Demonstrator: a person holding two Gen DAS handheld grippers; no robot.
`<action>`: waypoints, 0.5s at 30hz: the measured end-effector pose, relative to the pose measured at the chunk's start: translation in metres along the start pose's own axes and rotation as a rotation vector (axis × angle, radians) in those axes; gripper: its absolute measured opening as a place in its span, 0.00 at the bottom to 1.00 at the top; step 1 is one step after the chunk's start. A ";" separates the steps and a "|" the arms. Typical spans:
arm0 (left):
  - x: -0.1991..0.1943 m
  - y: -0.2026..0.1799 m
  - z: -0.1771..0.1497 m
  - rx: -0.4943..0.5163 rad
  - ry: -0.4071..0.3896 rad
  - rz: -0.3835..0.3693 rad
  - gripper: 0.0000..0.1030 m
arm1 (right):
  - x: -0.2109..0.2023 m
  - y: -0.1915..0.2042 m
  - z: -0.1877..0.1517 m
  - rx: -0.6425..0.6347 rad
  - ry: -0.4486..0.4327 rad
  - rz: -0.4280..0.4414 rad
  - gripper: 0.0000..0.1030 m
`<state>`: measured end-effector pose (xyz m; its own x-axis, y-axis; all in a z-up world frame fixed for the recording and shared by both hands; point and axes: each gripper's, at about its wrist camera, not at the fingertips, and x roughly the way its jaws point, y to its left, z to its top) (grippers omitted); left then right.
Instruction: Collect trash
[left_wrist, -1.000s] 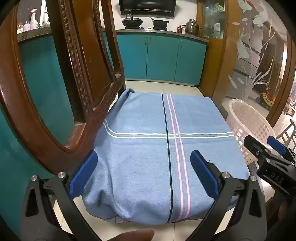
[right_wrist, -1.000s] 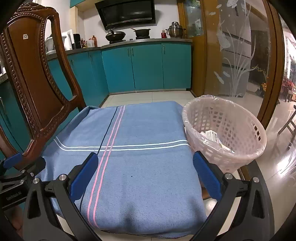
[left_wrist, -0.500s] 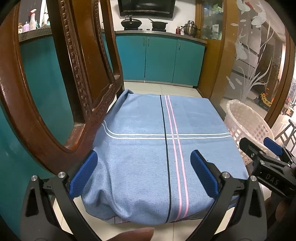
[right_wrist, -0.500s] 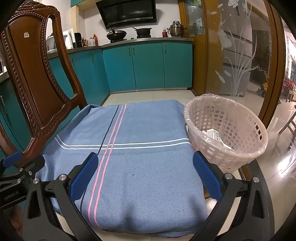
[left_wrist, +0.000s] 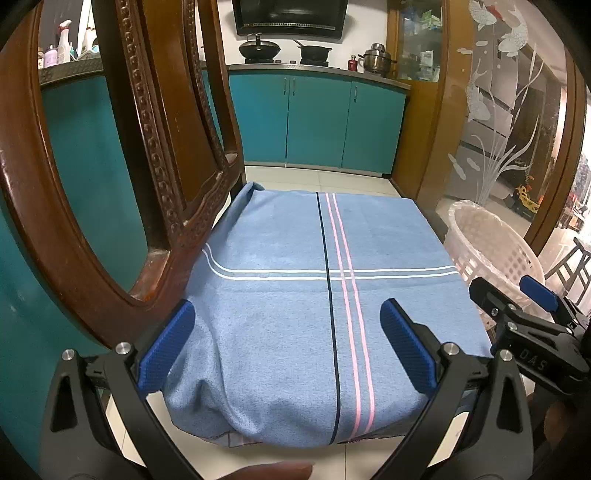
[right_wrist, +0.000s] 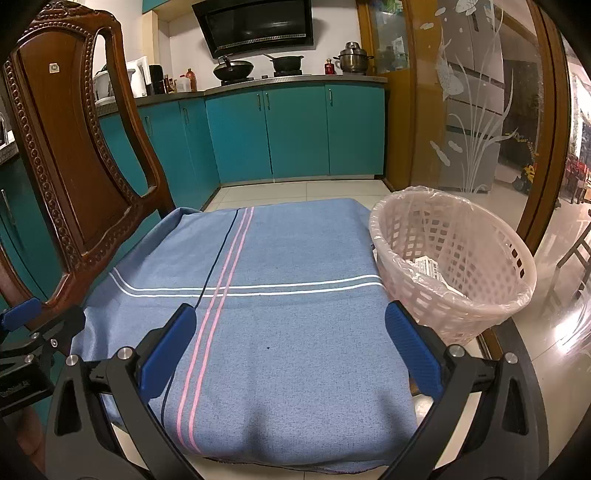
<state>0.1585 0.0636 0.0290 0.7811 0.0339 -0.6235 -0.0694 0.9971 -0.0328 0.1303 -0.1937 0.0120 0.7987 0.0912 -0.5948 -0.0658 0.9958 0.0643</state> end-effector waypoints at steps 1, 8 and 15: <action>0.000 0.000 0.000 -0.001 0.000 -0.001 0.97 | -0.001 0.000 0.000 0.003 -0.003 -0.001 0.97; -0.003 0.000 0.000 0.000 -0.005 -0.001 0.97 | -0.001 0.000 0.000 0.004 -0.005 -0.001 0.97; -0.005 0.000 0.000 0.000 -0.007 -0.004 0.97 | 0.000 0.001 0.000 0.001 -0.003 -0.002 0.97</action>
<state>0.1547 0.0632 0.0319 0.7857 0.0304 -0.6178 -0.0663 0.9972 -0.0353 0.1302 -0.1926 0.0120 0.8008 0.0891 -0.5923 -0.0635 0.9959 0.0639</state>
